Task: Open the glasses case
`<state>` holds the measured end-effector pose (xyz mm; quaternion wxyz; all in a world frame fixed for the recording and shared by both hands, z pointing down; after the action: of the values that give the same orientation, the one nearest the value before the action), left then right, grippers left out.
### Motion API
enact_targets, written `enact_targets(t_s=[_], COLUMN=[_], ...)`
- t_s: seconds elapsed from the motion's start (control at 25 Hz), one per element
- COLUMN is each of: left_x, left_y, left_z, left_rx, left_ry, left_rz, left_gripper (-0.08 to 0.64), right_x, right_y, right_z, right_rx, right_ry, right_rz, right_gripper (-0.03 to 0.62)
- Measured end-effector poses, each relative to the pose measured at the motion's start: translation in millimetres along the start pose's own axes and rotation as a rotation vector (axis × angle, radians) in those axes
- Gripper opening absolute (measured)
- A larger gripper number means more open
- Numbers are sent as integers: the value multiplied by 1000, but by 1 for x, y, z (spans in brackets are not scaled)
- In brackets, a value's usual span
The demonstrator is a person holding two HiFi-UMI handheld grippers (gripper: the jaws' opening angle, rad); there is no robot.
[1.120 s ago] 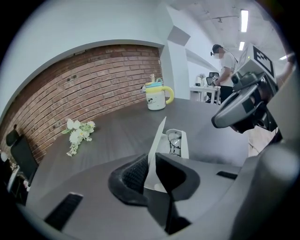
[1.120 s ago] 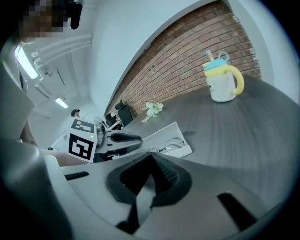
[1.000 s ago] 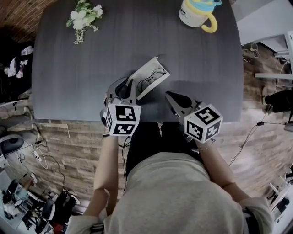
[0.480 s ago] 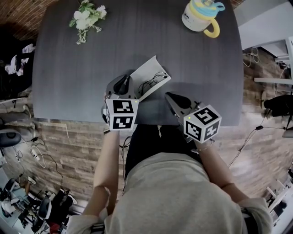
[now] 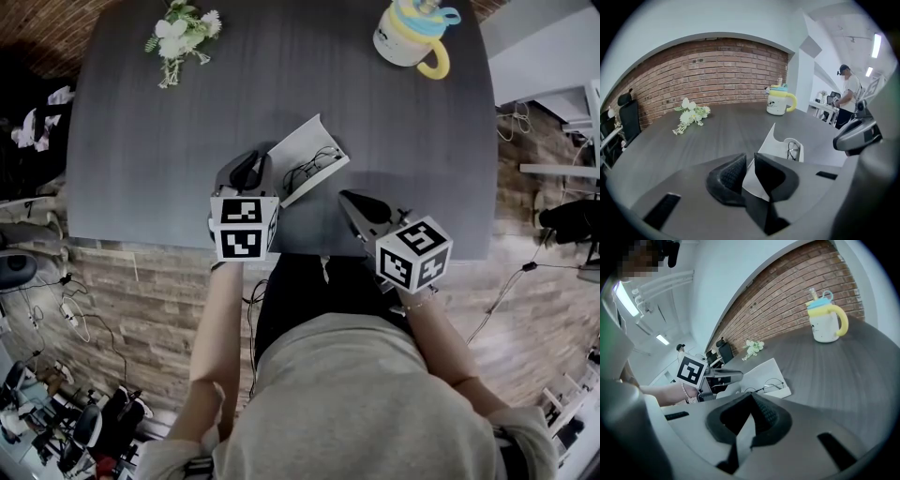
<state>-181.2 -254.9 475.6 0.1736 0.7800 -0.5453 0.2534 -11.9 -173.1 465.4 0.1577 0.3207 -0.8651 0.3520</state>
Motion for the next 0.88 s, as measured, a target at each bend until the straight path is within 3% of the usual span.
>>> enact_targets(t_s=[0.4, 0.64, 0.88], left_x=[-23, -47, -74], left_y=[-13, -23, -32], left_z=[10, 23, 37], left_rx=[-29, -126, -161], left_ry=[-52, -73, -145], left_rz=[-39, -129, -161], left_gripper=[49, 48, 43], right_x=[-9, -17, -26], right_y=[5, 8, 16], right_z=[7, 27, 48], right_rx=[-23, -98, -140], right_ry=[-20, -62, -108], right_rz=[18, 9, 29], right_gripper=[5, 5, 3])
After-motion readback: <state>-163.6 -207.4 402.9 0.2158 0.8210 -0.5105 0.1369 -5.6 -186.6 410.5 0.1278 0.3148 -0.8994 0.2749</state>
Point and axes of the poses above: the fingertips, and each gripper's own axes: x forward along the fingers, y to its left, z out of its top, the point moved 4 cm from there along -x, backward along the fingers, and after that the axes turned 4 degrees about z, right-handed, at the moved point
